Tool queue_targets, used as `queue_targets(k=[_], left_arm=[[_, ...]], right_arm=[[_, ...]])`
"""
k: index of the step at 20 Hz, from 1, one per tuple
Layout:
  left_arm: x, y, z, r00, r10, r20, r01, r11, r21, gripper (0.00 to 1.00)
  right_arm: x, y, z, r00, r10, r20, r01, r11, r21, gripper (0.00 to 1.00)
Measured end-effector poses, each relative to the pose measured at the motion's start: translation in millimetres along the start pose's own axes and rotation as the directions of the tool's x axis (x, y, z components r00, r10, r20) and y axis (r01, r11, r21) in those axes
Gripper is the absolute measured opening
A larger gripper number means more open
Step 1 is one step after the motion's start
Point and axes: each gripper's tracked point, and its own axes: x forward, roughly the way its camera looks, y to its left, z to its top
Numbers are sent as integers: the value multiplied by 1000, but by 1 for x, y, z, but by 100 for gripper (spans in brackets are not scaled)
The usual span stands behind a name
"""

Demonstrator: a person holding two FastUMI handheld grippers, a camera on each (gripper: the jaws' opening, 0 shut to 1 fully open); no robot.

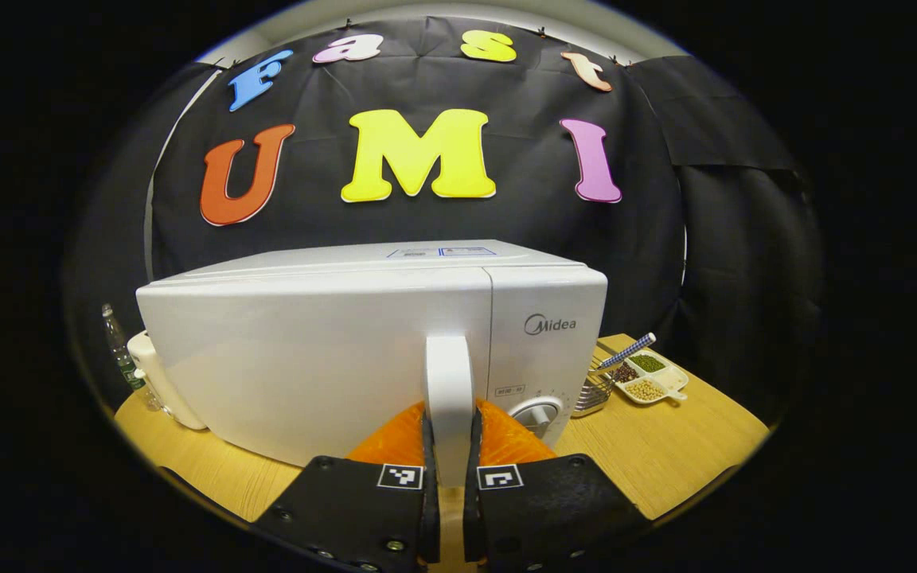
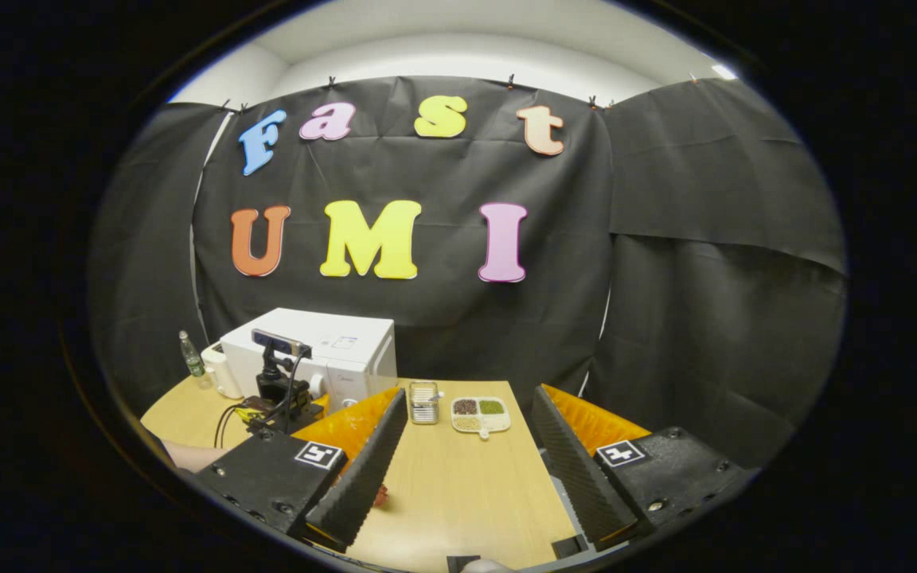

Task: Open the microwave oven with the left hand, put the food in, and close the microwave oven.

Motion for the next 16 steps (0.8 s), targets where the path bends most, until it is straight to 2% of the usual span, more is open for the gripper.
queue_targets(k=[1,2,3,5,9,12,16], left_arm=[[-1,0,-1,1000,0,0,0,1000,3,11],[-1,0,-1,1000,-1,0,1,1000,1,2],[-2,0,-1,1000,0,-5,0,1000,-5,11],[-6,0,-3,1000,3,-17,-3,1000,-22,11],[-49,5,-13,1000,-19,22,19,999,33,11],[-89,17,-26,999,-38,-4,38,999,20,10],[-133,38,-37,1000,-6,-26,7,1000,21,10]], right_arm=[[-1,1,-1,1000,2,-5,-2,1000,2,92],[-2,1,-2,1000,1,-7,-1,1000,0,92],[-3,1,0,1000,-1,-3,1,1000,-4,92],[-5,-1,2,1000,-6,3,6,1000,-14,92],[-6,1,1,1000,4,-2,-4,1000,-11,92],[-7,10,-2,999,37,-2,-37,999,-8,92],[-8,33,-5,994,108,-7,-108,994,3,92]])
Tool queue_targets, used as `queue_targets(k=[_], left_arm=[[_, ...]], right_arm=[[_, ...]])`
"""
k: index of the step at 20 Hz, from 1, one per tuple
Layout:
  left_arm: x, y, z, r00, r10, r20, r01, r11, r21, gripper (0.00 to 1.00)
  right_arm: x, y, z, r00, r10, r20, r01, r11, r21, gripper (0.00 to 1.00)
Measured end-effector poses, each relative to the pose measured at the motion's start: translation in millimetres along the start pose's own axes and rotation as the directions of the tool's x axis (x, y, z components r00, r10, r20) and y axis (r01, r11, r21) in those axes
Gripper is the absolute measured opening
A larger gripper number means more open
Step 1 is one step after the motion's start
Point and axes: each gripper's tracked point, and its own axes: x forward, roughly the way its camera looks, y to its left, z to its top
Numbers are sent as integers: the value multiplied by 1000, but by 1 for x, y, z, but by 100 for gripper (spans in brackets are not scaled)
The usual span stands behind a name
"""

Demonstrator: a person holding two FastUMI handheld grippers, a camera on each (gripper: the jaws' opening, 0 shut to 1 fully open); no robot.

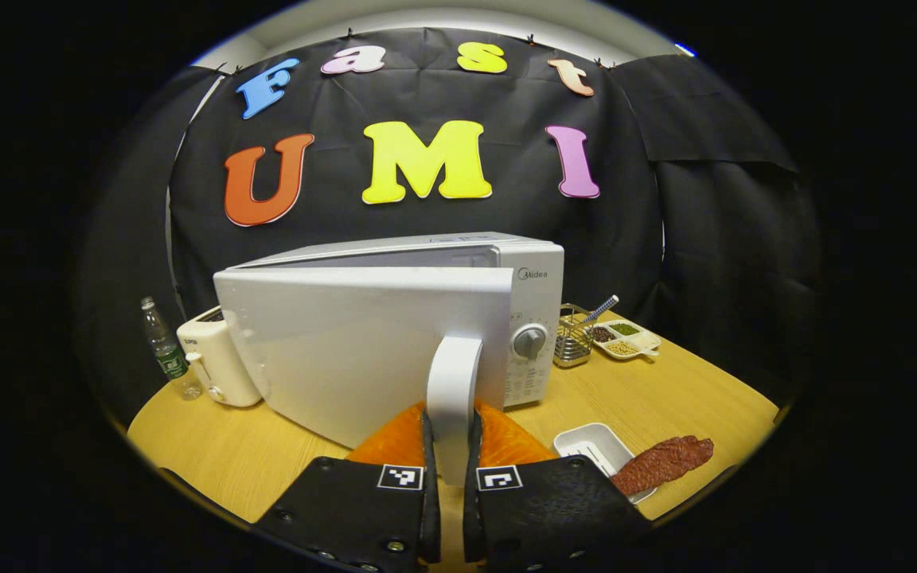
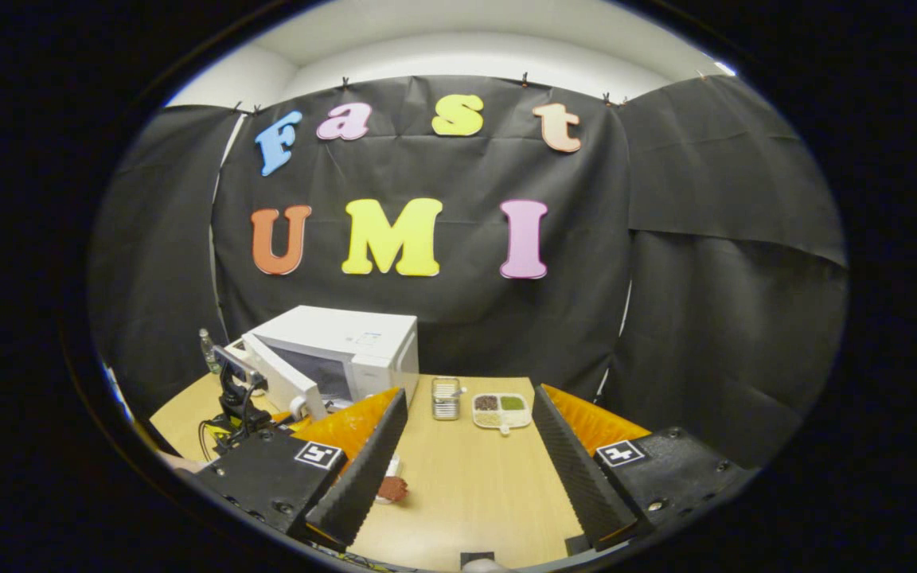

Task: Open the microwave oven with the left hand, put the food in, and close the microwave oven.

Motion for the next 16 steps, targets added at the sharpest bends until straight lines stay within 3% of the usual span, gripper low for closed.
queue_targets(k=[5,9,10,11,13,14,16], left_arm=[[-42,30,-13,997,70,-28,-70,997,-14,10],[-75,66,-24,985,166,-48,-167,986,-21,11],[-82,77,-27,980,191,-59,-192,981,-19,12],[-92,88,-31,972,227,-67,-228,974,0,14],[-104,108,-33,958,279,-68,-277,960,37,22],[-108,115,-35,956,285,-69,-283,958,34,32],[-115,129,-36,950,302,-76,-302,953,17,46]], right_arm=[[5,34,1,995,97,4,-97,995,-22,92],[12,62,-2,986,167,-6,-167,986,-16,92],[13,69,-1,983,183,-3,-183,983,-10,100],[13,75,2,981,196,-1,-196,980,-13,100],[13,83,2,977,214,11,-213,976,-31,100],[13,85,2,976,216,12,-215,976,-36,92],[11,93,0,973,229,8,-228,973,-31,92]])
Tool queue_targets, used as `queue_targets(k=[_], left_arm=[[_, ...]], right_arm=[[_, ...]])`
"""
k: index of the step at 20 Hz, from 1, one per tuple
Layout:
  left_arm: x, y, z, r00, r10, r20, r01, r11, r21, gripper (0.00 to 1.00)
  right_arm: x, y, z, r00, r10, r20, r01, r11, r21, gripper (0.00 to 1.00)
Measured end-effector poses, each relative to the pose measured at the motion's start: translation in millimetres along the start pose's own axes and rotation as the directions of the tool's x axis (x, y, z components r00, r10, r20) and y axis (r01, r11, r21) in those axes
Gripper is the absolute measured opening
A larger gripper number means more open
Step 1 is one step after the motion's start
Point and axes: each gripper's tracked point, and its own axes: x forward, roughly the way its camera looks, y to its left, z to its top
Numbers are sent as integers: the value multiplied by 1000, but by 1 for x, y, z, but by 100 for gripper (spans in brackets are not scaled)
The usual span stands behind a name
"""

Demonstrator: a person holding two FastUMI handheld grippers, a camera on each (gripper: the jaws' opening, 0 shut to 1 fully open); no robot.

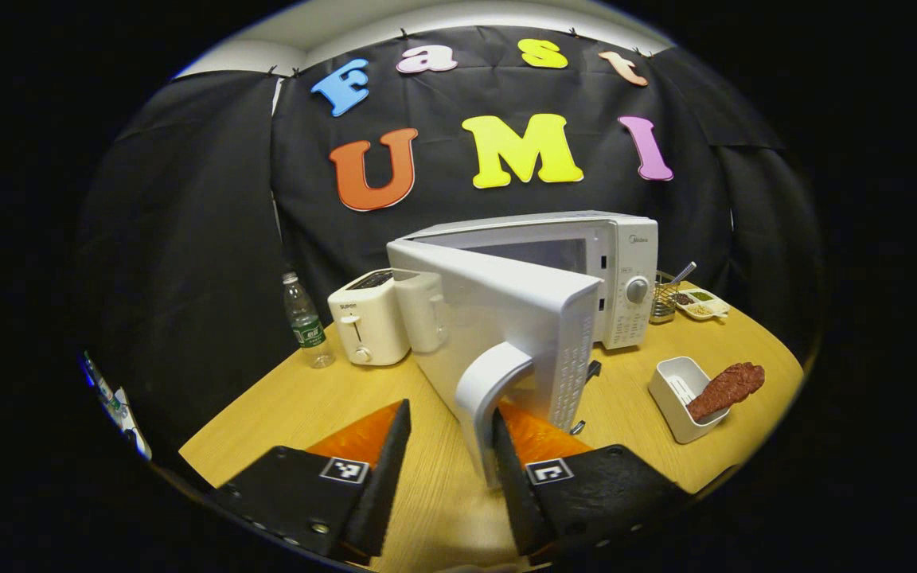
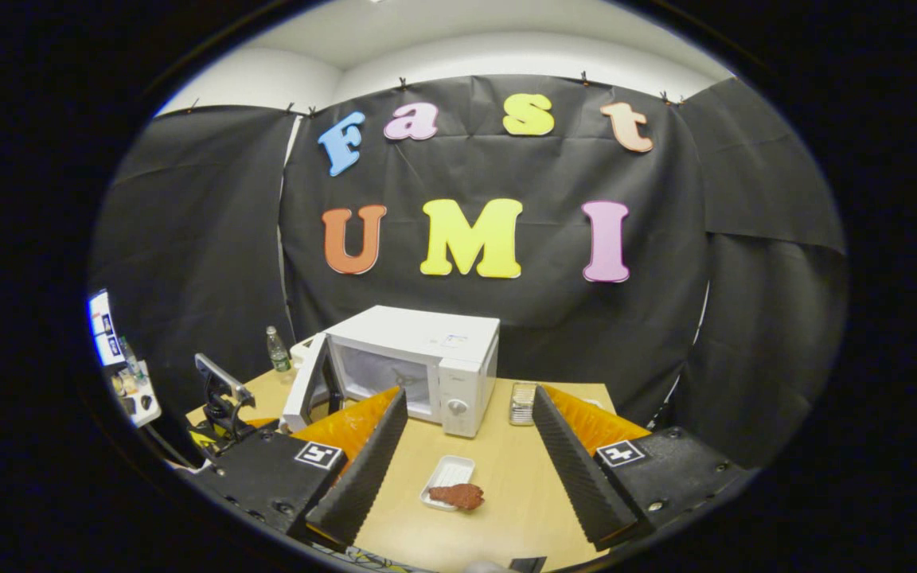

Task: Open the microwave oven with the left hand, put the food in, and close the microwave oven.

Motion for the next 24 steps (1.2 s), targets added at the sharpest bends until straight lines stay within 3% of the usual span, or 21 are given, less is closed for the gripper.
queue_targets(k=[1,2,3,10,18,24], left_arm=[[2,5,-1,1000,-5,-5,5,1000,-12,60],[-1,4,-3,1000,-9,-13,9,1000,-17,92],[-2,10,-2,1000,-7,-8,6,1000,-14,97],[-21,39,3,999,28,43,-27,999,-22,97],[-33,93,-14,999,43,18,-41,996,-73,96],[-37,143,-25,992,124,13,-123,992,-35,97]], right_arm=[[-1,3,1,1000,2,3,-2,1000,1,92],[-2,5,1,1000,5,4,-5,1000,-4,92],[-3,8,1,1000,10,5,-10,1000,-9,92],[-6,26,-9,999,33,-15,-33,999,-25,92],[-5,47,-25,996,79,-50,-80,996,-33,92],[-3,49,-35,993,88,-76,-90,995,-31,92]])
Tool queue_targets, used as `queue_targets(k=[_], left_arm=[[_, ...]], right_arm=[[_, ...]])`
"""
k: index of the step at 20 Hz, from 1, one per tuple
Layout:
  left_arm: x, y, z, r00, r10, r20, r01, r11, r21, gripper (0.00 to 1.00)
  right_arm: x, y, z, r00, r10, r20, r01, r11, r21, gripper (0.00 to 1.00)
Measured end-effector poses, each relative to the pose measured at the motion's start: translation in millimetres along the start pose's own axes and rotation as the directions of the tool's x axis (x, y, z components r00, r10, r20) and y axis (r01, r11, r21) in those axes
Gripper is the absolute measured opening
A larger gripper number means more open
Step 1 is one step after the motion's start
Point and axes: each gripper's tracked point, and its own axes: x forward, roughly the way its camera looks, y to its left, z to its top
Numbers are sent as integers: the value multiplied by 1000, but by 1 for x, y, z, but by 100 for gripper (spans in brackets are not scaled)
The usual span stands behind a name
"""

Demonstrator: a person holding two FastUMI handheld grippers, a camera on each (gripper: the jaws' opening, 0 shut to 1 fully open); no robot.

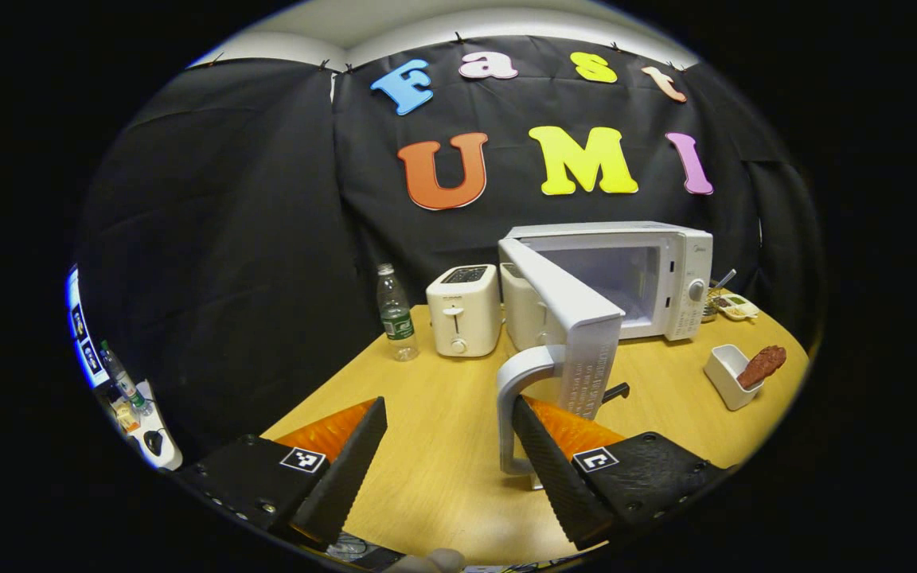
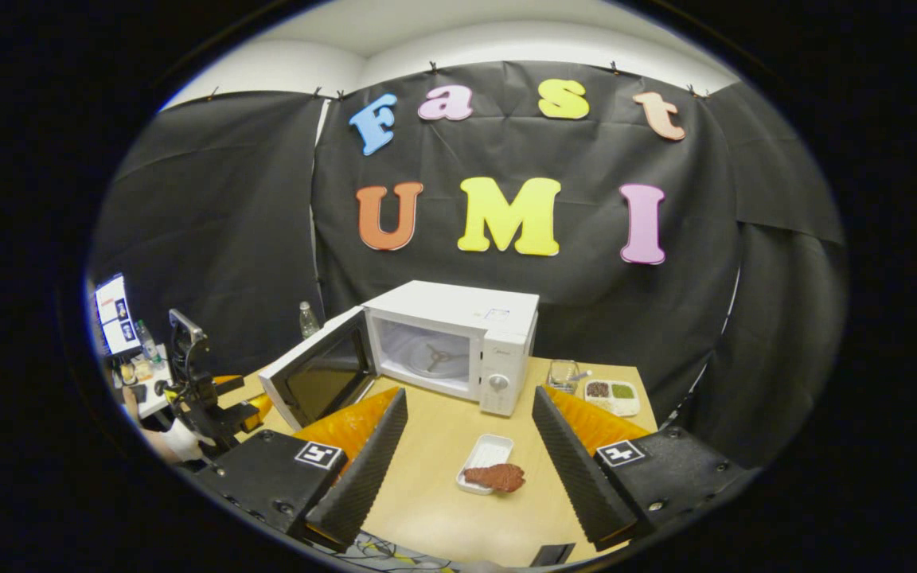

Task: Open the microwave oven with the left hand, put the food in, and close the microwave oven.

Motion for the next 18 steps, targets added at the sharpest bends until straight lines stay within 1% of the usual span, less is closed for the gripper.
queue_targets(k=[2,5,7,10,13,14,15,18], left_arm=[[1,17,-4,999,35,-19,-36,999,-15,97],[-3,41,-2,996,89,-15,-89,996,-8,97],[-10,51,-2,994,108,-21,-108,994,-8,97],[-26,55,4,993,114,-15,-114,993,-16,97],[-49,35,25,996,93,18,-92,995,-26,97],[-56,24,35,996,78,32,-78,997,-29,97],[-61,12,44,997,61,43,-59,997,-40,97],[-74,-24,71,997,21,73,-16,997,-74,97]], right_arm=[[5,-3,-5,1000,-2,-8,2,1000,-1,92],[15,-13,-18,1000,-11,-27,11,1000,-2,92],[23,-22,-33,999,-15,-45,16,1000,9,92],[37,-38,-70,995,-14,-95,18,999,47,92],[52,-56,-119,984,-5,-176,17,998,66,92],[58,-60,-137,979,13,-203,4,997,82,92],[64,-64,-155,969,26,-244,-1,995,102,92],[83,-69,-198,940,92,-330,-23,978,208,89]])
